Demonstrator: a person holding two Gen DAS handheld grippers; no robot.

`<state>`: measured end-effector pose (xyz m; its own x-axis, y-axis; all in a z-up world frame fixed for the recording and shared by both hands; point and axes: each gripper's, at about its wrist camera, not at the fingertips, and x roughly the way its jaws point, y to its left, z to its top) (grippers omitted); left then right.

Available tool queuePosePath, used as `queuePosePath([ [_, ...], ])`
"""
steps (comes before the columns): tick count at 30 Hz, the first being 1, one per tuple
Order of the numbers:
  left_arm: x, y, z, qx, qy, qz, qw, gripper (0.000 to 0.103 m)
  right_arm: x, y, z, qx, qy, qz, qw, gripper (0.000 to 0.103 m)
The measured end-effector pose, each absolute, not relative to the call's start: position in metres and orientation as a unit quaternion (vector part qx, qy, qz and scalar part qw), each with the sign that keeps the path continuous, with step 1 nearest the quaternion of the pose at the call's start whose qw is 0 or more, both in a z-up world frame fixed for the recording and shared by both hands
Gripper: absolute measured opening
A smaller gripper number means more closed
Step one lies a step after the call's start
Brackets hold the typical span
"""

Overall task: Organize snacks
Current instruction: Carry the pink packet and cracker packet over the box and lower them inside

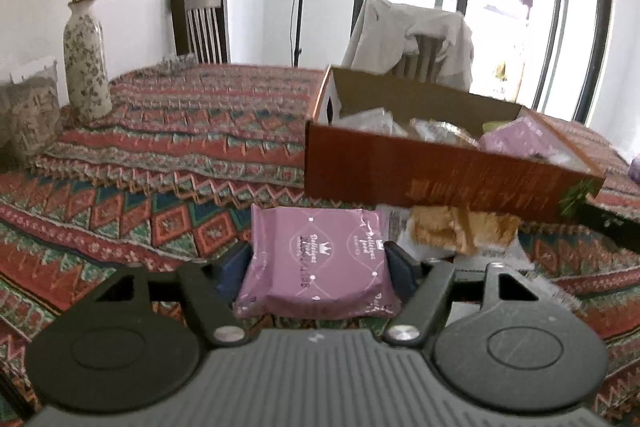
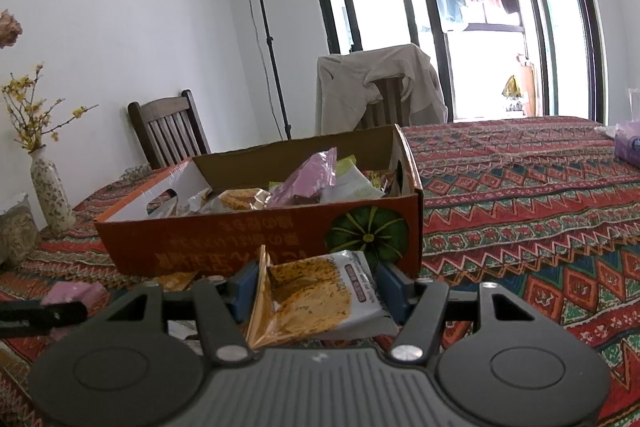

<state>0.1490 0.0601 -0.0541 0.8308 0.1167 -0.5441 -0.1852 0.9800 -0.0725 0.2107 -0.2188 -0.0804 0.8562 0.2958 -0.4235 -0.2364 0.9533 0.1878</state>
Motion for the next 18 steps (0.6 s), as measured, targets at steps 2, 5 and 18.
queuePosePath([
  [2,0.147,0.06,-0.048,-0.063,0.269,0.074,0.958,0.072,0.21,-0.217,-0.079,0.061,0.225,0.138,0.963,0.061],
  [5,0.148,0.057,-0.039,-0.061,0.256,0.067,0.962,0.072,0.206,-0.214,-0.074,0.049,0.213,0.135,0.966,0.061],
  [18,0.189,0.038,0.0,-0.052,0.214,0.038,0.975,0.073,0.219,-0.2,-0.015,0.008,0.153,0.125,0.98,0.061],
])
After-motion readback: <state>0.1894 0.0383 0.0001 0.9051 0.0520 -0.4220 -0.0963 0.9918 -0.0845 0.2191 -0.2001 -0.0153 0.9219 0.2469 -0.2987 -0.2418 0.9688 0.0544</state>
